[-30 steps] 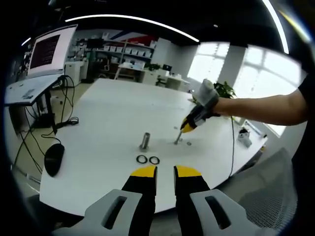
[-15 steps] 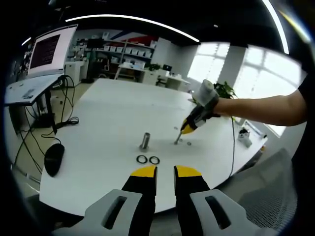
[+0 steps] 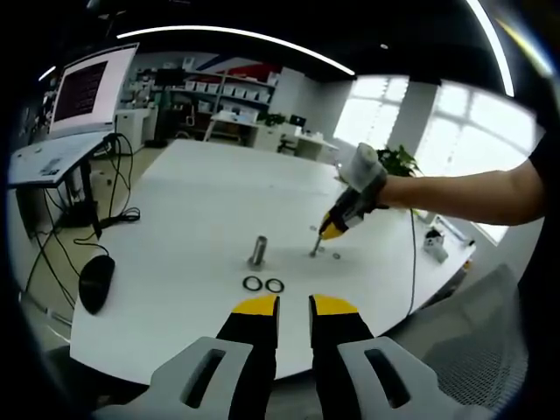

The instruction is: Place the washer onto the threaded stud by aligning its center hole with the stud, sliding it down to the base, and recovering from edge contact or off-axis alignment until the washer reaches the visible bottom stop.

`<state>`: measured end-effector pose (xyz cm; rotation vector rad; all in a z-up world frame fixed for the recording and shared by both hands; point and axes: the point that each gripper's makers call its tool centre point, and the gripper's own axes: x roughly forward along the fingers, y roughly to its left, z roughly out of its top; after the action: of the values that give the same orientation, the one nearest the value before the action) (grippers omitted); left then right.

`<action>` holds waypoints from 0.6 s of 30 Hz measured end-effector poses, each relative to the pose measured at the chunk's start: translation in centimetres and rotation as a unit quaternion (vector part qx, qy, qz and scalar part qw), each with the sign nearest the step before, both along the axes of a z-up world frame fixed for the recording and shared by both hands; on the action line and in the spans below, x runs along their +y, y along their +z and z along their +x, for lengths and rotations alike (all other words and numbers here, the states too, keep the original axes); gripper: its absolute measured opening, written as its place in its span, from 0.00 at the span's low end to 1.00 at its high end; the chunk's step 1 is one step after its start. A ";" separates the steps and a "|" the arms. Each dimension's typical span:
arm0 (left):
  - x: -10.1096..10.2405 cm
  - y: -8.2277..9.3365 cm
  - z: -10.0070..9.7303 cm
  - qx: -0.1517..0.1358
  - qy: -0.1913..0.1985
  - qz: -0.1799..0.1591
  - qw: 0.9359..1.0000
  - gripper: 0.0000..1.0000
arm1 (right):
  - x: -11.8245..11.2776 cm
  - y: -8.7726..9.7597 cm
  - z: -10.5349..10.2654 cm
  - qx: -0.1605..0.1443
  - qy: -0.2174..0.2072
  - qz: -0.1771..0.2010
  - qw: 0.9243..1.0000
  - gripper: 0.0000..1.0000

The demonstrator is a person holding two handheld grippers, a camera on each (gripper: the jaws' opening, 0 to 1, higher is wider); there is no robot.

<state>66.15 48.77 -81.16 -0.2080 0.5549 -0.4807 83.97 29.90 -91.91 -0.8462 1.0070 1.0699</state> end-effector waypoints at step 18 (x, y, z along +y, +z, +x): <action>0.0 -0.2 0.0 0.005 0.002 0.002 1.000 0.11 | 0.3 -2.0 -0.2 0.017 0.017 -0.016 1.000 0.14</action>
<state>66.17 48.79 -81.33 -0.2082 0.5644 -0.4759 83.73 30.17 -93.92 -0.8757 1.0442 1.1028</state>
